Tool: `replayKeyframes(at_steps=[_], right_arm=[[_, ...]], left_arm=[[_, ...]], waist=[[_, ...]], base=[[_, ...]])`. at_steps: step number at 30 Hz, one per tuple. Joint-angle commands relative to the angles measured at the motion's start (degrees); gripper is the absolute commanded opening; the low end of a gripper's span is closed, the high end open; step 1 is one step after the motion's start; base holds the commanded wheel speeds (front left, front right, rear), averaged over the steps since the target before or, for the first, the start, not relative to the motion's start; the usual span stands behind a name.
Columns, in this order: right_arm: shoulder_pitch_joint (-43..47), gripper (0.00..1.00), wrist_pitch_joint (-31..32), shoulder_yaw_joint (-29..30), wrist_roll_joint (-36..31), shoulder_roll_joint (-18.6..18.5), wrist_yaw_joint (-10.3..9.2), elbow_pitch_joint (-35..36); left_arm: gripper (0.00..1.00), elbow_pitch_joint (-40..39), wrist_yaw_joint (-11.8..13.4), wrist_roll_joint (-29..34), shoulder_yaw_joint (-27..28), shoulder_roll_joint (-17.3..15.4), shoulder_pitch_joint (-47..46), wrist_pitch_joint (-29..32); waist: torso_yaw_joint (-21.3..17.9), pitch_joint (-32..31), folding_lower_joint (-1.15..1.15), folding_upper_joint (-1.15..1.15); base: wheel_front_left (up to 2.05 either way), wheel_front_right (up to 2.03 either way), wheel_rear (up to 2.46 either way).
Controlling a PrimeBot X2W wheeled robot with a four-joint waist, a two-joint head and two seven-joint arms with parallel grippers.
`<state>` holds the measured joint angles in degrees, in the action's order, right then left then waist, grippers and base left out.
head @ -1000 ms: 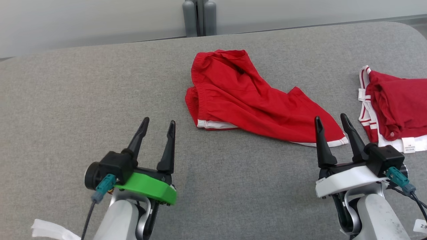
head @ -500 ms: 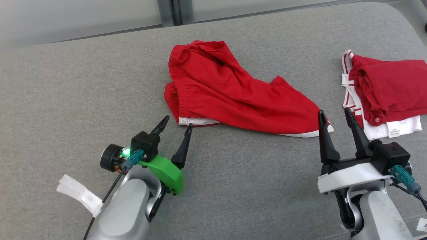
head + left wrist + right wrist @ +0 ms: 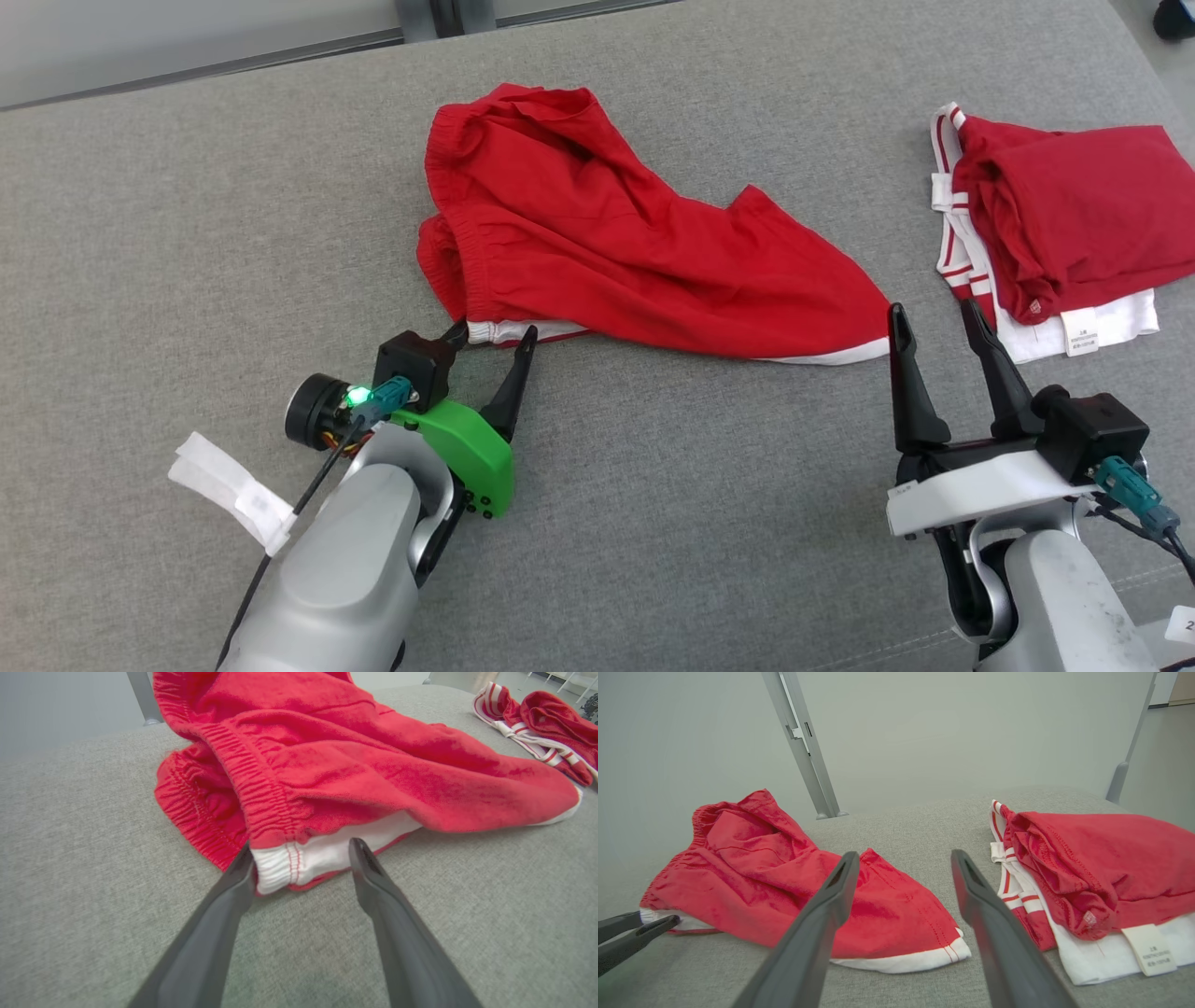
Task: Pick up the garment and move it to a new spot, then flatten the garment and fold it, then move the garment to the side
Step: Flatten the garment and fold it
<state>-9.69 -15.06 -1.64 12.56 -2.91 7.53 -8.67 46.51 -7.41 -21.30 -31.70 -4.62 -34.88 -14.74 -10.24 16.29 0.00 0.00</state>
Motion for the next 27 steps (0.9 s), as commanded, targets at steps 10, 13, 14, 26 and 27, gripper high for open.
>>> replayKeyframes(at_steps=[10,13,14,26,27], right_arm=[[-1.7,1.00,-0.1,4.1,-1.1,0.0,-0.11,-9.7],[-2.9,1.00,-0.1,5.5,-1.6,0.0,-0.11,-13.8],[-3.5,1.00,-0.1,5.9,-1.5,0.0,-0.11,-15.4],[-10.3,1.00,-0.1,8.8,-3.1,-0.1,-0.11,-30.9],[-10.8,1.00,-0.1,9.3,-3.4,-0.1,-0.11,-32.0]], left_arm=[[0.00,-4.4,-0.1,-0.6,-0.9,-1.5,0.3,-0.5],[0.00,-5.8,-0.1,0.0,-1.4,-1.7,1.1,-0.5],[0.00,-6.2,0.0,0.1,-1.7,-1.7,1.3,-0.5],[0.00,-7.8,0.0,-1.1,-6.3,-2.3,2.2,-0.4],[0.00,-7.9,0.0,-1.1,-6.5,-2.3,2.2,-0.5]], waist=[[2.4,-0.7,0.00,0.00],[3.5,-1.0,0.00,0.00],[3.9,-1.1,0.00,0.00],[6.7,-1.7,0.00,0.00],[6.8,-1.6,0.00,0.00]], base=[[0.00,0.00,0.00],[0.00,0.00,0.00],[0.00,0.00,0.00],[0.00,0.00,0.00],[0.00,0.00,0.00]])
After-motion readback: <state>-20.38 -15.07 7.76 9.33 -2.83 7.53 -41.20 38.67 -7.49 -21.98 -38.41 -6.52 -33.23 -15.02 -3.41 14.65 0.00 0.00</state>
